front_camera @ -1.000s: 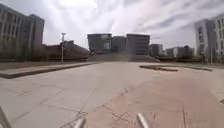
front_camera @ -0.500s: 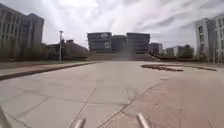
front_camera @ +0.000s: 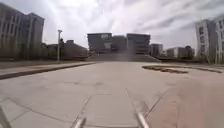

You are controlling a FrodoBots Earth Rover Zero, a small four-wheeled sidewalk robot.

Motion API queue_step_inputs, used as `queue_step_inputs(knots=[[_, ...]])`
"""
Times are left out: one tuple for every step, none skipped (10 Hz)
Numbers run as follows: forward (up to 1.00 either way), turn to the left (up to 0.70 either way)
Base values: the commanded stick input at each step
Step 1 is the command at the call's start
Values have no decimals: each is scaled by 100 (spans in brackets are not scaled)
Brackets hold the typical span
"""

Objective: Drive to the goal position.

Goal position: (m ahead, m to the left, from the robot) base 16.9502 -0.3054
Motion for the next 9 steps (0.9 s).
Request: queue_step_inputs(knots=[[100,0],[100,0],[100,0],[100,0],[100,0],[100,0],[100,0],[100,0],[100,0]])
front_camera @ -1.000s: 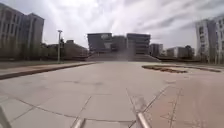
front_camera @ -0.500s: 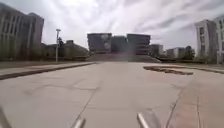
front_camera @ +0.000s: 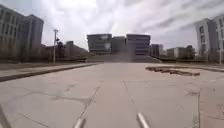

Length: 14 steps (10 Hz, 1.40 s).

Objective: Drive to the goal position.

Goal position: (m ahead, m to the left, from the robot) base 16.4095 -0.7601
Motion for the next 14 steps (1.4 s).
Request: queue_step_inputs(knots=[[100,0],[100,0],[100,0],[100,0],[100,0],[100,0],[100,0],[100,0],[100,0],[100,0],[100,0],[100,0],[100,0],[100,0]])
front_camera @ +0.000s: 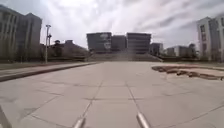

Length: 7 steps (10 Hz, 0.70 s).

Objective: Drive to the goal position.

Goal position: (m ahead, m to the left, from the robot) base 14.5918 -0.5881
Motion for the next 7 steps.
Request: queue_step_inputs(knots=[[100,0],[100,0],[100,0],[100,0],[100,0],[100,0],[100,0]])
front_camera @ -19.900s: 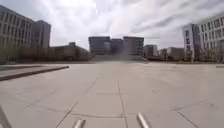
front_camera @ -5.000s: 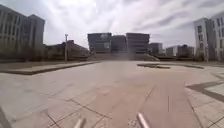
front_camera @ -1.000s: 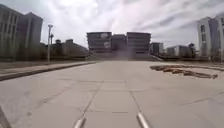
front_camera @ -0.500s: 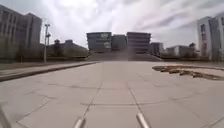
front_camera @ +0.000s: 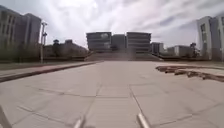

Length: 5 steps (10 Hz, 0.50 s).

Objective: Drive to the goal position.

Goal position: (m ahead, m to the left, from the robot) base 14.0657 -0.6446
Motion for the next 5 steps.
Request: queue_step_inputs(knots=[[100,0],[100,0],[100,0],[100,0],[100,0]])
